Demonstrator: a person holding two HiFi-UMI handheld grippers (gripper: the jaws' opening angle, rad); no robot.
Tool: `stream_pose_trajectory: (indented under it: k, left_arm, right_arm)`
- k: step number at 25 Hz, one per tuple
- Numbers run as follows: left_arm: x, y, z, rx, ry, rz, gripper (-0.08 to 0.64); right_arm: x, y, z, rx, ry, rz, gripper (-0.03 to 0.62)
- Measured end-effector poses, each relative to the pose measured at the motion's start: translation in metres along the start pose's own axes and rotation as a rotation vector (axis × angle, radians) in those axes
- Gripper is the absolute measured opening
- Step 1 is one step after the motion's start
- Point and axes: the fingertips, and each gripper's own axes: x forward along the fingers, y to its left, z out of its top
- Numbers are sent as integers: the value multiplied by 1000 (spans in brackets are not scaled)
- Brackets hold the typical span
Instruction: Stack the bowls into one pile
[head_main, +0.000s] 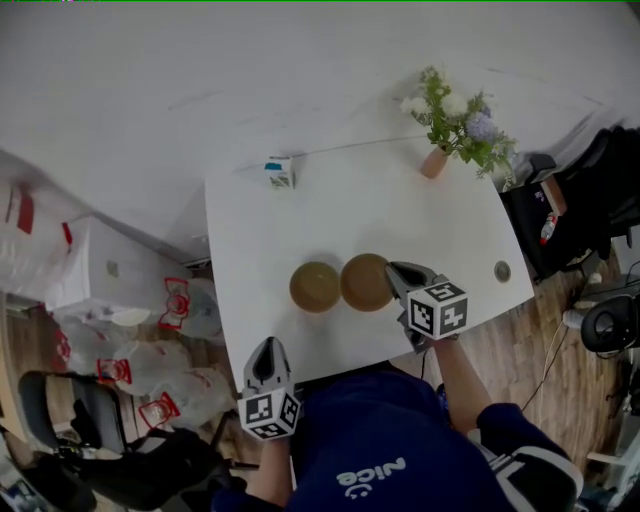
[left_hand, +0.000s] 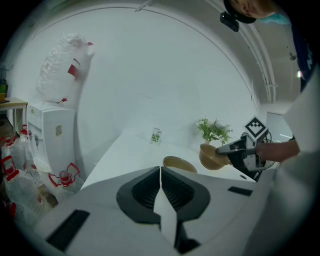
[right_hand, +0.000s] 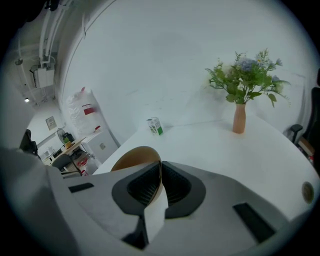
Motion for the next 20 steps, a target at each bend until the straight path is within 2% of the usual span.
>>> stream_pose_trajectory:
  k: [6,12,20]
  left_arm:
    - [-14,15,0,2,-25,33,26]
    - [-28,36,3,19,-47,73,26]
    - [-36,57,8,53,-73,94,25]
  right_arm:
    - [26,37,1,-36,18,66,35]
    - [49,62,-1,-22,25,110,35]
    - [73,79,-7,-22,45,106,35]
